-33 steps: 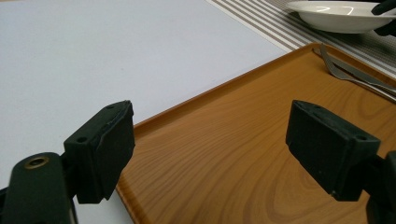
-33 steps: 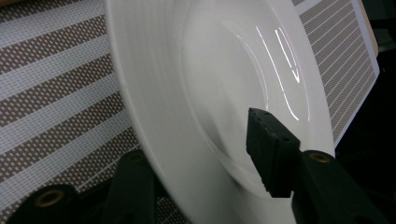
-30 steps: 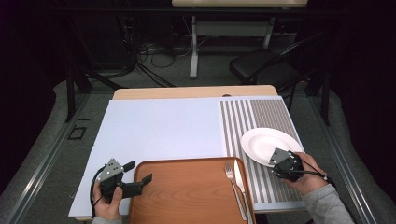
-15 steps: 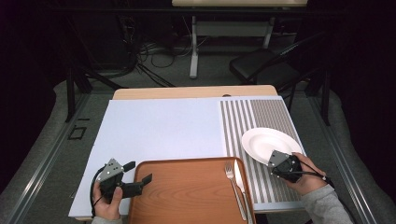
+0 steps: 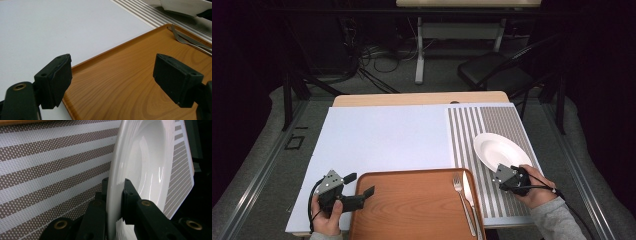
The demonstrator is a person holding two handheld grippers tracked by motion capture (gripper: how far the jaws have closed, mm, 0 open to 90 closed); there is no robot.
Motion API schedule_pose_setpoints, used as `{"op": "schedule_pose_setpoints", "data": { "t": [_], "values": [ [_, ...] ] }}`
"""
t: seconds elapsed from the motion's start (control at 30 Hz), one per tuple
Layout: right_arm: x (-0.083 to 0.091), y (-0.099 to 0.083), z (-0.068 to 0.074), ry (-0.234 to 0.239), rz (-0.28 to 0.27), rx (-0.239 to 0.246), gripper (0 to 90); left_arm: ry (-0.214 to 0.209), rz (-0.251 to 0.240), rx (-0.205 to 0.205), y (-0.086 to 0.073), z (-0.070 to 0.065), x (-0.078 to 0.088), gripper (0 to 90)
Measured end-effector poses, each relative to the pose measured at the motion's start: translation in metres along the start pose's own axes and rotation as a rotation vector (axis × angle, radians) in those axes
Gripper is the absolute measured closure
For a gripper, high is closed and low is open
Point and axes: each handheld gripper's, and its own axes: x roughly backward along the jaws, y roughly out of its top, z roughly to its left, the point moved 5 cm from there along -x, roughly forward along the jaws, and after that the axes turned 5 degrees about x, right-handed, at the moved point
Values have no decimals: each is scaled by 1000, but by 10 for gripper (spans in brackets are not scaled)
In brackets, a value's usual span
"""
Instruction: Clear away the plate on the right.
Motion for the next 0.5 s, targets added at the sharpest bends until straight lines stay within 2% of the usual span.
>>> {"op": "schedule_pose_setpoints", "data": {
  "t": [0.03, 0.07, 0.1, 0.17, 0.27, 0.3, 0.33, 0.43, 0.5],
  "values": [
    [0, 0, 1, -6, -3, -2, 827, 1, 0, -1, 0, 0, 0, 160],
    [3, -1, 1, 3, 24, 2, 827, 0, -1, -1, 0, 0, -1, 160],
    [1, 0, 1, -15, -19, -5, 826, -1, -1, 0, 0, 0, -1, 160],
    [5, 1, 2, -14, -36, -27, 824, -1, 0, -1, 0, 0, -1, 160],
    [9, 4, 3, -21, -89, -39, 823, 0, -2, 1, 0, 0, -1, 160],
    [12, 4, 4, -20, -83, -36, 822, 1, -3, 1, 0, 0, -1, 160],
    [13, 6, 4, -29, -109, -30, 822, 1, -3, 2, 0, 0, -1, 160],
    [20, 10, 7, -47, -133, -35, 822, 2, -1, 0, 0, 0, 0, 160],
    [23, 13, 8, -57, -150, -13, 819, 2, -1, 0, 0, 0, 0, 160]
  ]
}}
